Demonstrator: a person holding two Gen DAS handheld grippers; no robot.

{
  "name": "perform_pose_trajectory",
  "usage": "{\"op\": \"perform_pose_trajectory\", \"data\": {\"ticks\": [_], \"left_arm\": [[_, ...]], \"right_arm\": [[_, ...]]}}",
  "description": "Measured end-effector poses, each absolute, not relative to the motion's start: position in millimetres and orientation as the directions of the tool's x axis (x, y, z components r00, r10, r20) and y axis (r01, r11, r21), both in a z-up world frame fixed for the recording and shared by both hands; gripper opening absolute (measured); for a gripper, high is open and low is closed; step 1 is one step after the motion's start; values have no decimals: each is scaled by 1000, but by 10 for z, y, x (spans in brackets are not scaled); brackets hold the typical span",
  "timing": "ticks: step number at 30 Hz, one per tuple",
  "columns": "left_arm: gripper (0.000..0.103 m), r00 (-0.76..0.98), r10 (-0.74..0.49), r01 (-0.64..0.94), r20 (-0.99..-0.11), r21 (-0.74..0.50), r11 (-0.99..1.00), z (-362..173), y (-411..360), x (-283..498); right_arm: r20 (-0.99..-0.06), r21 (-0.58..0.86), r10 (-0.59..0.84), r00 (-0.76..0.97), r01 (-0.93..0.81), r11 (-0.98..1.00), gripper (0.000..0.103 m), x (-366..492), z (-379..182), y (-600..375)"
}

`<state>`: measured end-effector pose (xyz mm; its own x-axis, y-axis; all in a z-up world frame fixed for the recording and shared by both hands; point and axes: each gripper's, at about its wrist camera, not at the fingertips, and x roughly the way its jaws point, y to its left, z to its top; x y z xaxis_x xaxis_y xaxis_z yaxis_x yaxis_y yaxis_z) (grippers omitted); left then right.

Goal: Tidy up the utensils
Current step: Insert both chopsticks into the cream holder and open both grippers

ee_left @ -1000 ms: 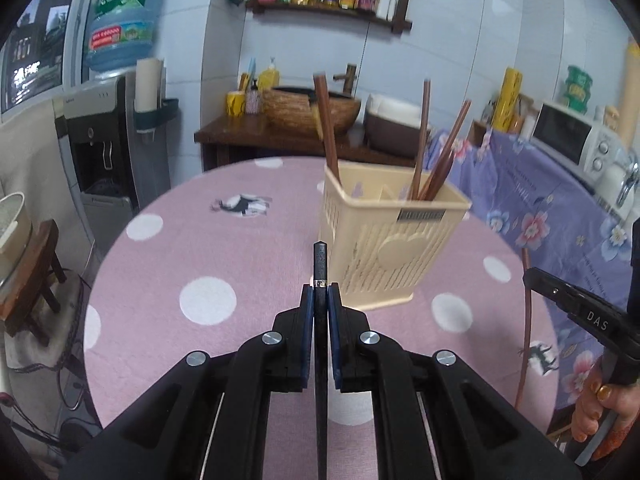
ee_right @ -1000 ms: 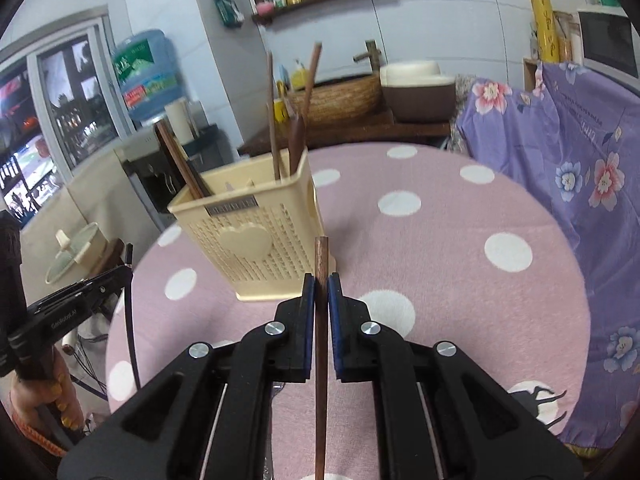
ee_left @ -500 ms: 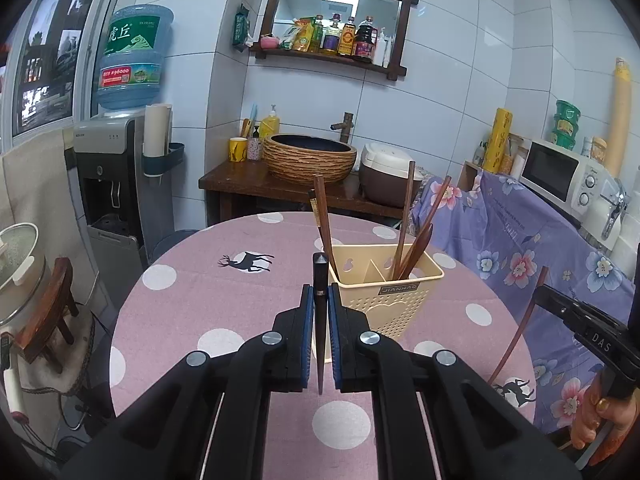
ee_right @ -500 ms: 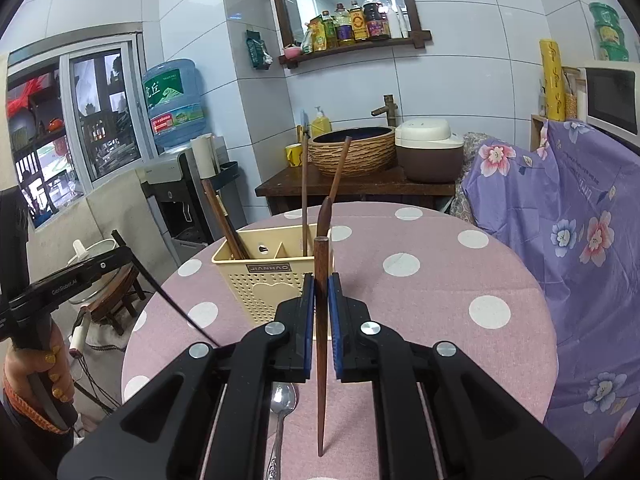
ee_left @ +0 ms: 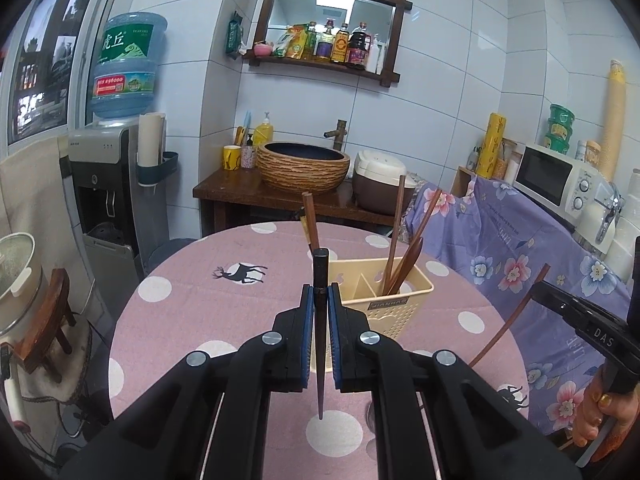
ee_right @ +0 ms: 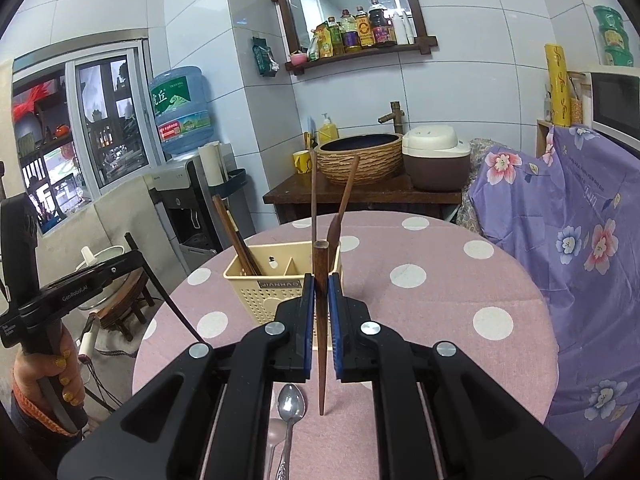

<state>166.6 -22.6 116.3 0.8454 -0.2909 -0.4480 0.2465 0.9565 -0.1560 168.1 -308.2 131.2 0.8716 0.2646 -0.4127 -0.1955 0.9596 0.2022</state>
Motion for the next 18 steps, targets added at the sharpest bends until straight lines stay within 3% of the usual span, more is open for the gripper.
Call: {"op": "perform_pose_trajectory", "data": {"ticks": [7, 15, 18], "left_arm": [[9, 850, -334, 285, -406, -179, 942, 1615, -264, 1797], [9, 881, -347, 300, -323, -189, 935, 2416, -437, 2089], [9, 892, -326, 281, -314, -180, 943, 2474, -541, 2222]], "right_arm": [[-379, 173, 286, 880, -236, 956, 8, 1848, 1835, -2992], [-269, 135, 250, 930, -220, 966, 8, 2162, 2772, -2875], [-255, 127, 224, 941, -197, 972, 8, 2307, 2839, -2822]]}}
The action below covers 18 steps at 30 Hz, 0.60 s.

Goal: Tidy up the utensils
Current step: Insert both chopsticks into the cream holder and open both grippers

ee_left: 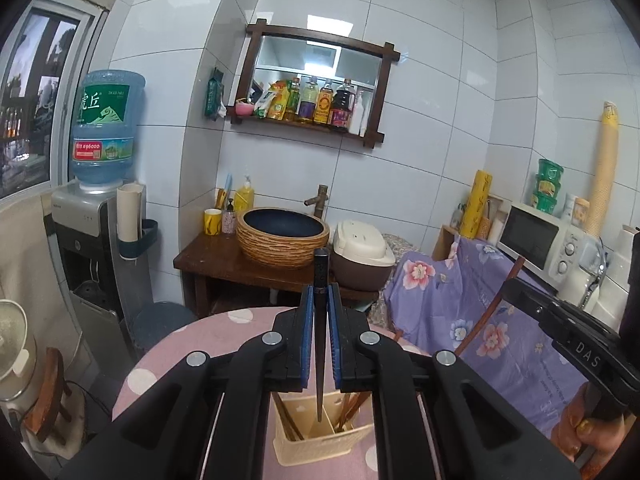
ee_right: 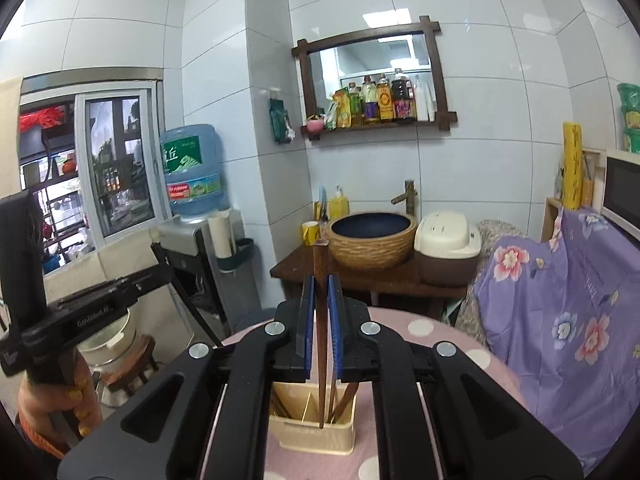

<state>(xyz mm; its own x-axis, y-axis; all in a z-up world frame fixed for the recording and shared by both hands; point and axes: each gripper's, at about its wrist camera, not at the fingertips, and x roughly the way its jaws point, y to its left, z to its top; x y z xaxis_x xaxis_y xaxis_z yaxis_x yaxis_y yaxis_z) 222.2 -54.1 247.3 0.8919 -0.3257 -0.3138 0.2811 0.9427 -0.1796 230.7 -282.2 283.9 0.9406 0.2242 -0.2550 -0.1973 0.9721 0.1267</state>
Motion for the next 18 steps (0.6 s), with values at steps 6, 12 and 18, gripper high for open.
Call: {"op": "perform_pose_trajectory", "data": {"ticks": [6, 12, 18], "left_arm": [[9, 881, -287, 242, -377, -163, 956, 1982, -648, 2410], [9, 836, -286, 231, -468, -171, 958, 1411, -673, 2576], [9, 810, -280, 224, -516, -169, 960, 1087, -703, 2655]], "right_arm": [[-318, 112, 183, 930, -155, 982, 8, 2621, 2294, -2707], [-388, 116, 173, 905, -138, 984, 8, 2798, 1719, -2644], [-420, 101, 163, 893, -133, 986, 8, 2864, 1425, -2582]]}}
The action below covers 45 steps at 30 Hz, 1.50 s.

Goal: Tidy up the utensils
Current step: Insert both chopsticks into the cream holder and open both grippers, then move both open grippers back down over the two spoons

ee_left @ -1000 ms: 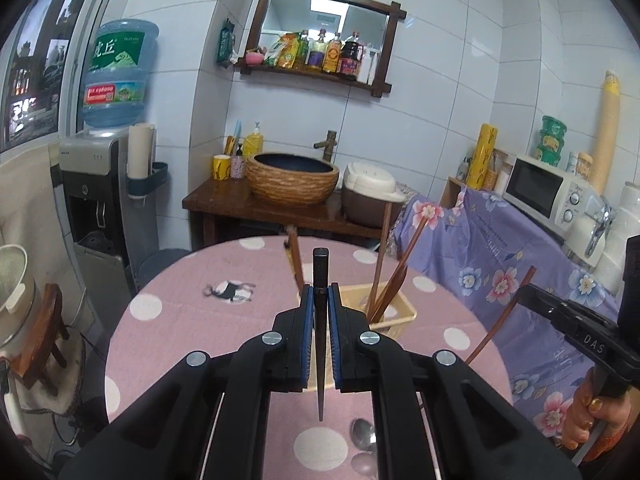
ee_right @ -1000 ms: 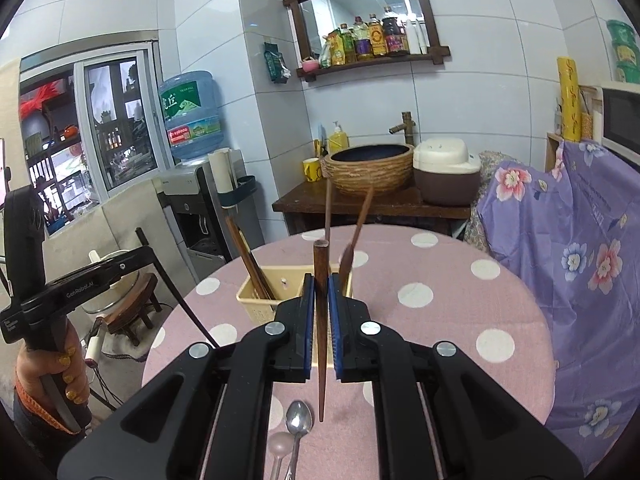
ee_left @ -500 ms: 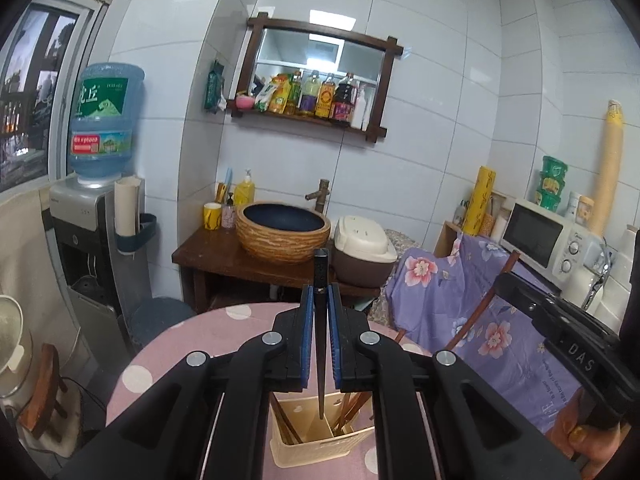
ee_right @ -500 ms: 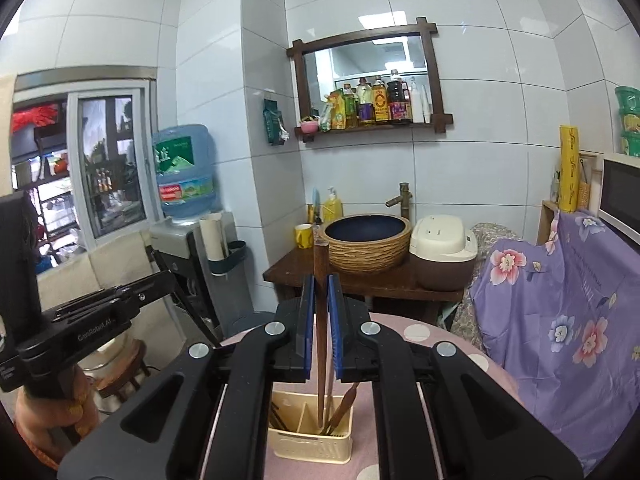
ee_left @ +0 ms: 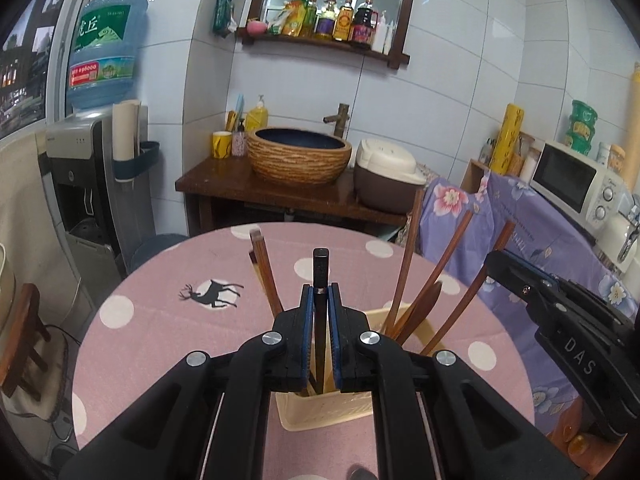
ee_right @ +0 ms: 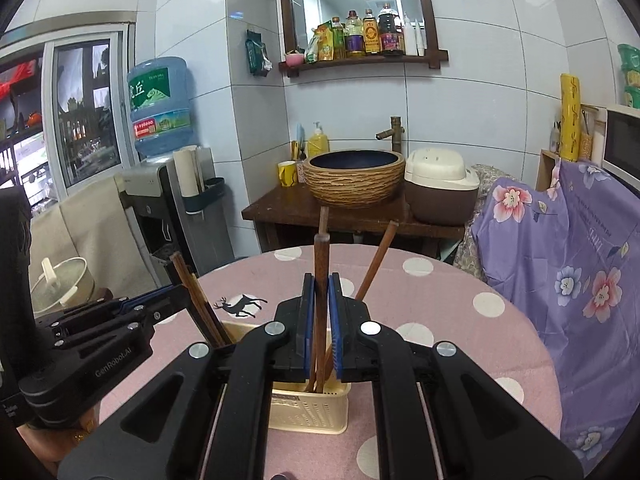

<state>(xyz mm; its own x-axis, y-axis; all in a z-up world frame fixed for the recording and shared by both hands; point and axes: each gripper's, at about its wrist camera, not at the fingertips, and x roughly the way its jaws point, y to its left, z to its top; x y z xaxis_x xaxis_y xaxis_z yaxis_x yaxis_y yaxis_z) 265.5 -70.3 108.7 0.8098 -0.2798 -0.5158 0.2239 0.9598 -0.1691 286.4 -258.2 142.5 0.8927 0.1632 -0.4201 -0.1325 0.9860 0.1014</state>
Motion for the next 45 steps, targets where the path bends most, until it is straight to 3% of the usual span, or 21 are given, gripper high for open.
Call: {"op": "perform_pose_trajectory", "data": {"ticks": [5, 6, 7, 9, 10, 12, 15, 22, 30, 34, 39, 43, 45], "left_arm": [[11, 799, -296, 251, -524, -157, 955, 985, -745, 2610], [21, 797, -299, 260, -525, -149, 954, 974, -762, 2591], [39, 799, -298, 266, -522, -139, 954, 969, -767, 2546], [59, 822, -281, 254, -495, -123, 959, 965, -744, 2436], [61, 833, -274, 249, -480, -117, 961, 962, -721, 2365], [63, 838, -271, 249, -473, -111, 962, 939, -679, 2247], [71, 840, -261, 238, -476, -109, 965, 829, -598, 2038], [72, 795, -202, 177, -572, -100, 979, 221, -368, 1660], [72, 737, -168, 91, -655, -150, 984, -268, -160, 1462], [72, 728, -168, 92, -665, -148, 985, -330, -162, 1389], [75, 722, -178, 101, -669, -153, 983, -377, -208, 1318], [75, 708, -187, 106, -681, -159, 982, -425, -246, 1301], [76, 705, -190, 115, -684, -154, 981, -435, -277, 1284]], "right_arm": [[-405, 91, 172, 898, -148, 985, 8, 2818, 1342, -2592], [-398, 85, 174, 901, -153, 985, 9, 2789, 1340, -2595], [-389, 78, 172, 905, -154, 985, 14, 2746, 1332, -2596], [-368, 71, 158, 916, -142, 987, 39, 2642, 1324, -2619], [-351, 69, 150, 924, -134, 989, 53, 2566, 1315, -2637], [-347, 49, 125, 929, -116, 992, 56, 2433, 1262, -2646], [-416, 26, 114, 902, -114, 993, 57, 2305, 1071, -2642], [-654, 27, 141, 743, -163, 986, 57, 1891, 95, -2504], [-754, 23, 121, 645, -158, 987, 54, 1429, -602, -2269], [-775, 12, 103, 624, -149, 989, 43, 1409, -725, -2208], [-772, 12, 96, 628, -137, 991, 36, 1398, -728, -2172], [-766, -2, 74, 639, -117, 993, 15, 1418, -710, -2204], [-765, 6, 70, 640, -102, 995, 11, 1435, -699, -2287]]}}
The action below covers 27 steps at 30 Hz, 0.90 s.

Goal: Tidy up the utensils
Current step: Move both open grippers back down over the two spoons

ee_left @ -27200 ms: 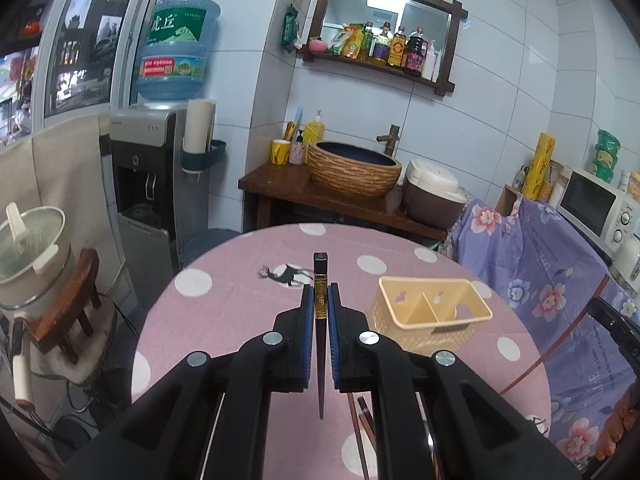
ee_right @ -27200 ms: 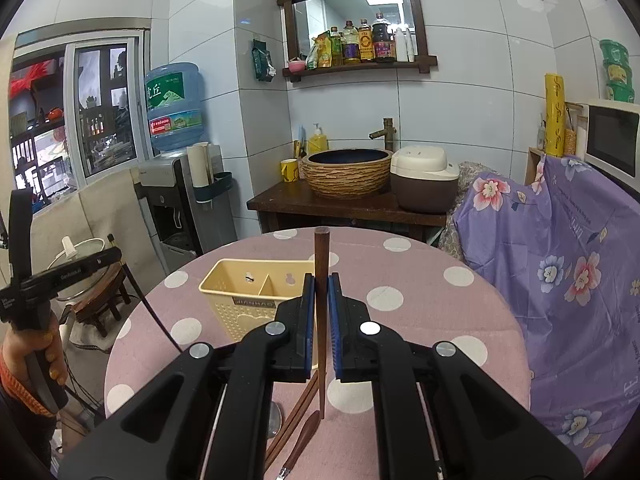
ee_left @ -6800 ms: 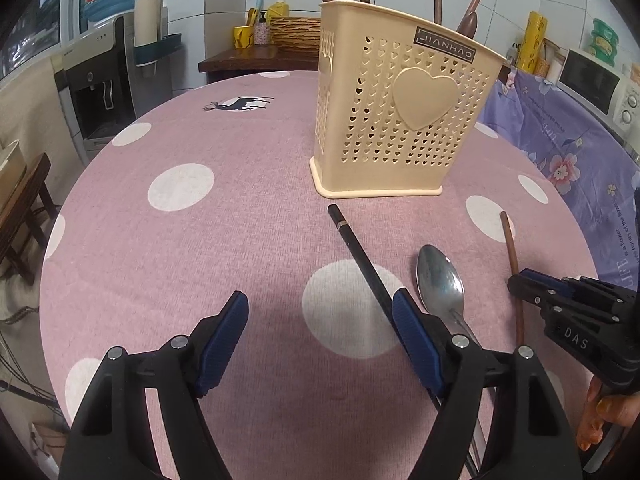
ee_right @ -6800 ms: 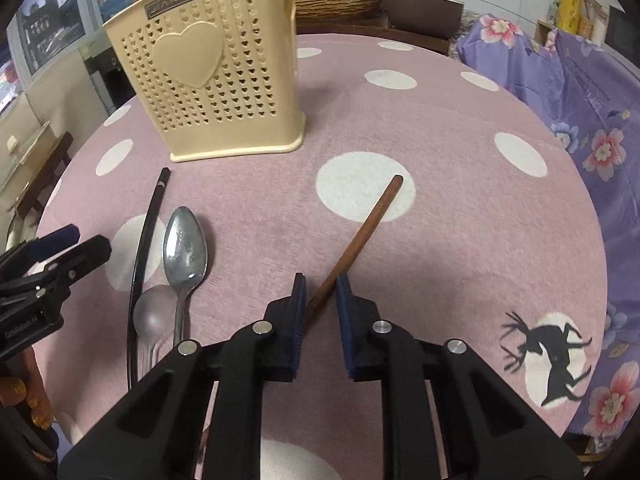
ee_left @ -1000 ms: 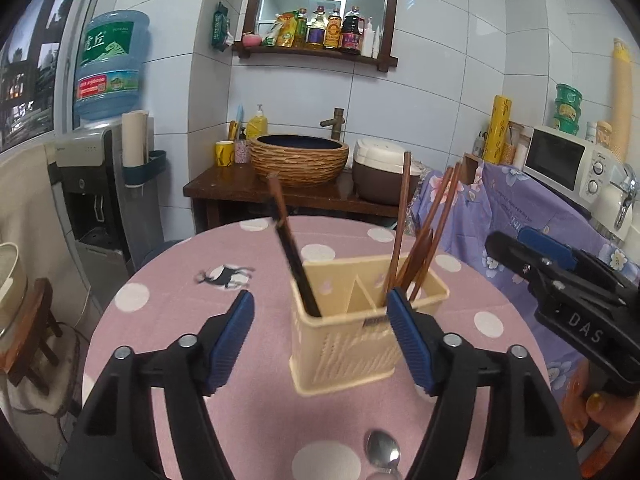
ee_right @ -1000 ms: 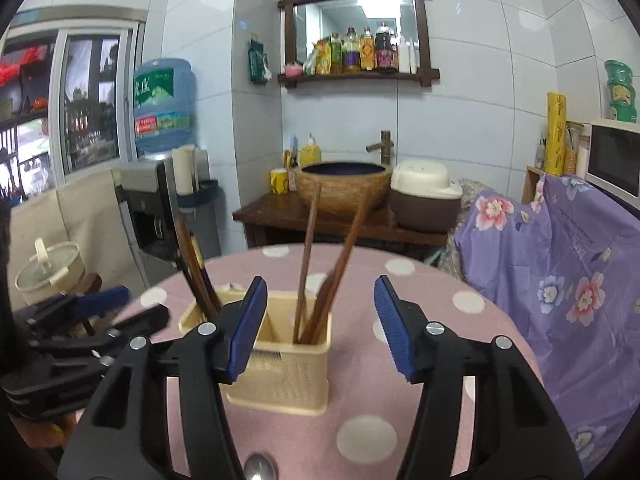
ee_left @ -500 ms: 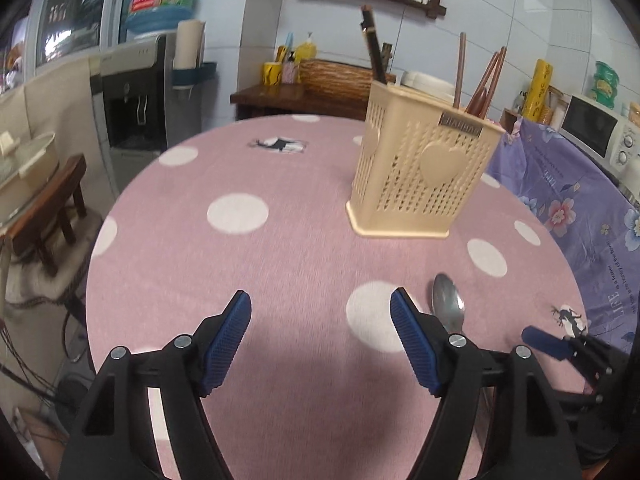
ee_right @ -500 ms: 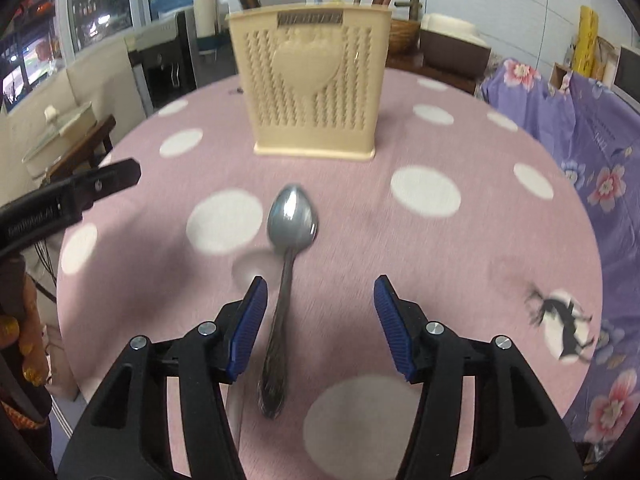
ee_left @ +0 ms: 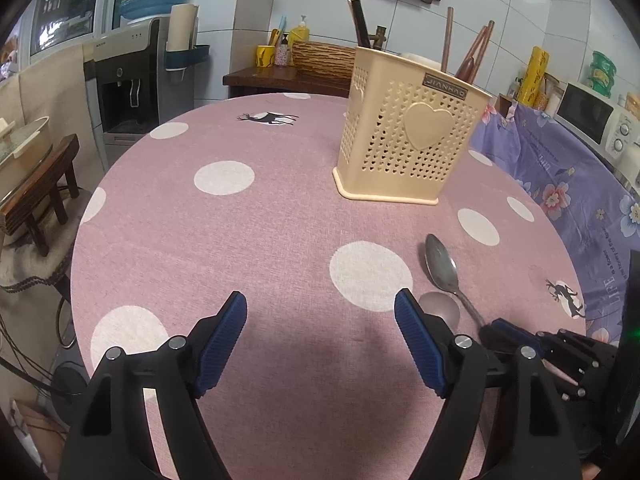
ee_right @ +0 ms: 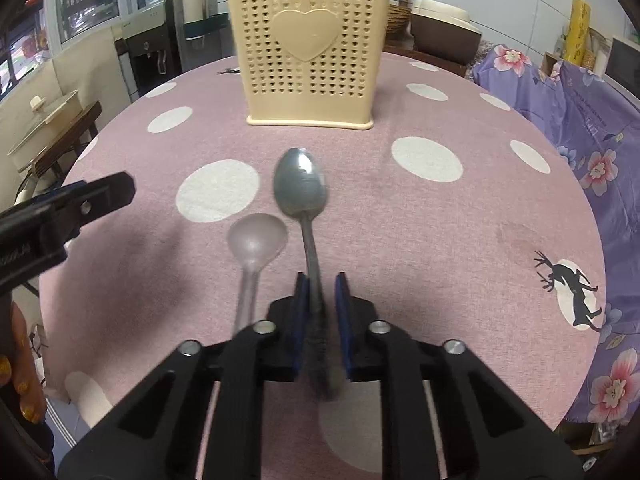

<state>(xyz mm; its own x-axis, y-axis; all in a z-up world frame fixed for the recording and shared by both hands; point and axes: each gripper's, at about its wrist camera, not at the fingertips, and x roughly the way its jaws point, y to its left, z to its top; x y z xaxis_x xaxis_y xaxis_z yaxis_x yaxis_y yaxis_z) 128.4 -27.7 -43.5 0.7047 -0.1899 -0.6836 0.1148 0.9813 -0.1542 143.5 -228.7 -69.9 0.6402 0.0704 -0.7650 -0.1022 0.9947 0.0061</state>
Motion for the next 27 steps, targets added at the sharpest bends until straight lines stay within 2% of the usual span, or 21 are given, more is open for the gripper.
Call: {"op": "perform_pose_trajectory", "data": {"ticks": [9, 11, 12, 13, 14, 15, 25, 27], "left_arm": [[76, 668, -229, 177, -708, -147, 973, -493, -572, 1230], [75, 651, -244, 200, -719, -147, 969, -524, -684, 1231], [76, 643, -247, 212, -725, -141, 967, -540, -745, 1234], [76, 636, -247, 223, -731, -133, 966, -558, -807, 1237], [76, 630, -246, 232, -736, -123, 965, -578, -866, 1242], [76, 626, -242, 237, -741, -115, 965, -596, -917, 1243], [74, 602, -183, 234, -777, -48, 971, -720, -1240, 1384], [71, 603, -172, 242, -779, -27, 970, -724, -1310, 1402]], "right_arm": [[-766, 27, 21, 642, 0, 1000, 9, 1338, -694, -2838], [-764, 36, 34, 645, -11, 999, 12, 1298, -697, -2876], [-761, 52, 51, 647, -18, 998, 15, 1278, -698, -2892], [-759, 69, 65, 648, -20, 997, 31, 1269, -698, -2903], [-756, 83, 74, 651, -17, 996, 55, 1257, -699, -2921], [-747, 89, 75, 661, -12, 996, 61, 1240, -694, -2936], [-727, 100, 66, 683, 10, 995, 62, 1202, -671, -3073], [-726, 99, 64, 684, 11, 995, 62, 1195, -677, -3088]]}}
